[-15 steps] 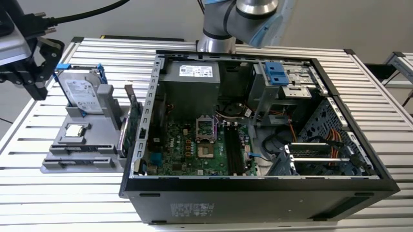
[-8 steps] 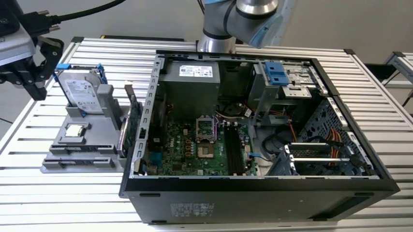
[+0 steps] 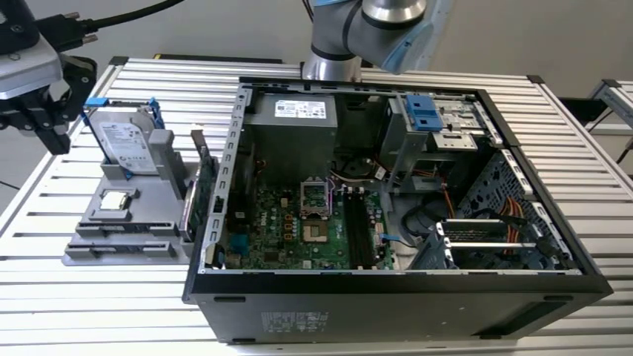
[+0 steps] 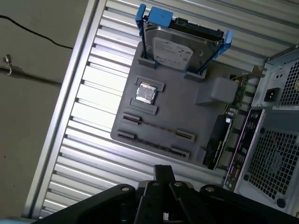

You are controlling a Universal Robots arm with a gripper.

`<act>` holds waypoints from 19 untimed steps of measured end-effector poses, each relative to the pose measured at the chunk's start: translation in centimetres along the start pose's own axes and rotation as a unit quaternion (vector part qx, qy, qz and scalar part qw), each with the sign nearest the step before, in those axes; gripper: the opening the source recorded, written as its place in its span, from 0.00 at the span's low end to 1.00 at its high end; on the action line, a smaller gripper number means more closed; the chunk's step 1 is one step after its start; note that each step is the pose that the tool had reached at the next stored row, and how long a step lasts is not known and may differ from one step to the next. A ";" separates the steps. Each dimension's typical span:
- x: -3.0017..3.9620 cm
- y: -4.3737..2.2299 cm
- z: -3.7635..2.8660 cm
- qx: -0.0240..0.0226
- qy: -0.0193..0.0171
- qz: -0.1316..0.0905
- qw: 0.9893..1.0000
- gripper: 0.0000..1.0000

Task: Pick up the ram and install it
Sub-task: 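Pick up the ram and move it above insertion slot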

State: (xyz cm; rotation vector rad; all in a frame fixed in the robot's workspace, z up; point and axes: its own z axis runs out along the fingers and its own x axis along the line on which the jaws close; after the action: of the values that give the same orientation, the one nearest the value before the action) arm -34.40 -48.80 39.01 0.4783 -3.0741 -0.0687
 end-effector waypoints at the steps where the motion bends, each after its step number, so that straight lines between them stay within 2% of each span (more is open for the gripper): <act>1: 0.00 0.00 0.00 0.000 0.000 -0.004 1.000 0.00; 9: 0.04 0.01 0.00 0.001 0.001 -0.035 0.999 0.00; 12: 0.05 0.02 0.00 0.003 0.000 -0.045 0.999 0.00; 15: 0.08 0.03 0.00 0.006 -0.002 -0.056 0.998 0.00; 19: 0.09 0.03 0.00 0.006 -0.002 -0.067 0.998 0.00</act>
State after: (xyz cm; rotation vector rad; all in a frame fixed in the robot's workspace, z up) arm -34.49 -48.80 39.01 0.6866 -3.0433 -0.0544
